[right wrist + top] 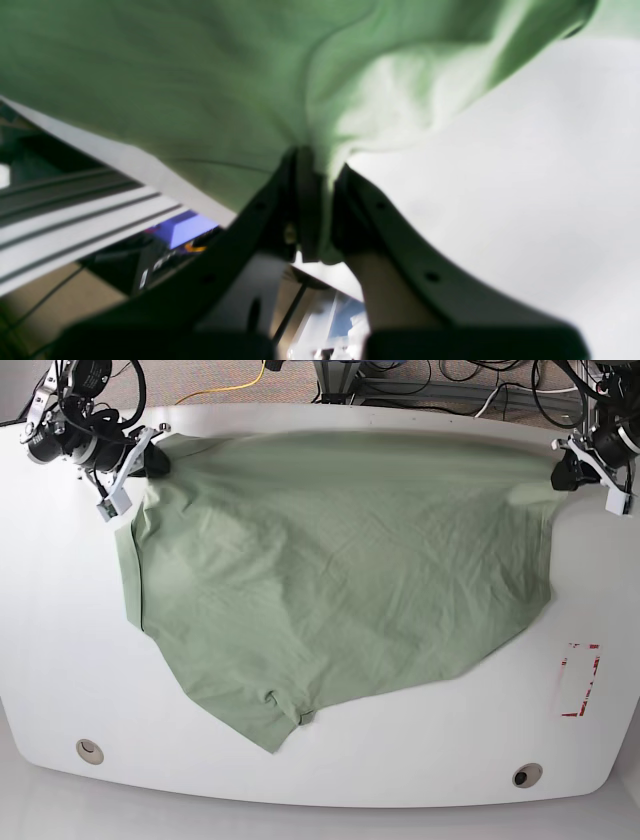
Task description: Layout the t-shirt on the table in an organized manner, then fold the t-shirt properly
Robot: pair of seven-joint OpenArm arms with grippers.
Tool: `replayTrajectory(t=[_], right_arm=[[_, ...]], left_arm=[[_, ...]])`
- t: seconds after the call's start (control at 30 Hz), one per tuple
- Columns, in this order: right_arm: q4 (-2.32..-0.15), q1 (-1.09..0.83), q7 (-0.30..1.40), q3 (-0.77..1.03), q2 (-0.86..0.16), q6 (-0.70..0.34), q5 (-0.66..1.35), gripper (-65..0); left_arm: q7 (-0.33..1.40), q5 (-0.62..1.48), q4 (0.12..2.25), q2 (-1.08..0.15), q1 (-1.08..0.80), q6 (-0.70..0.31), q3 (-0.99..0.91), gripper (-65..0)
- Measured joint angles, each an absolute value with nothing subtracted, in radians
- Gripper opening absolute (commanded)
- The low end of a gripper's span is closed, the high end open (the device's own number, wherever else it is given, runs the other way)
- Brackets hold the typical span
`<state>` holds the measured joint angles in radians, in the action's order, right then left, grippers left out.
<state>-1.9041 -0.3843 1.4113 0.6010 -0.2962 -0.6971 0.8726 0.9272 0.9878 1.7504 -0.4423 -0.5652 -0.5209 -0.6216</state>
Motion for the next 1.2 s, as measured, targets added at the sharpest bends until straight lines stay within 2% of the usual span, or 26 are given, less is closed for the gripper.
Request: replayTrajectory(t=[0.27, 0.57, 0.87, 1.2], right_arm=[[-1.903, -0.29, 1.411, 0.616, -0.308, -0.697, 0.872, -65.0], [-1.776, -0.185, 1.411, 0.613, -0.312, -0.697, 0.873, -65.0], [-1.651, -0.075, 1.384, 0.609, -0.313, -0.697, 0.873, -65.0], [-1.499, 0.012, 1.369, 0.609, -0.316, -0.696, 0.864, -64.8]], left_arm=[[0.922, 0.952, 1.741, -0.452, -0.375, -0.524, -0.6, -65.0], [1.048, 0.824, 1.642, -0.42, -0.157, -0.538, -0.567, -65.0], [1.055, 0.713, 1.531, -0.4, -0.033, -0.533, -0.497, -65.0], [1.048, 0.701, 1.396, -0.396, 0.052, -0.533, -0.45, -65.0]])
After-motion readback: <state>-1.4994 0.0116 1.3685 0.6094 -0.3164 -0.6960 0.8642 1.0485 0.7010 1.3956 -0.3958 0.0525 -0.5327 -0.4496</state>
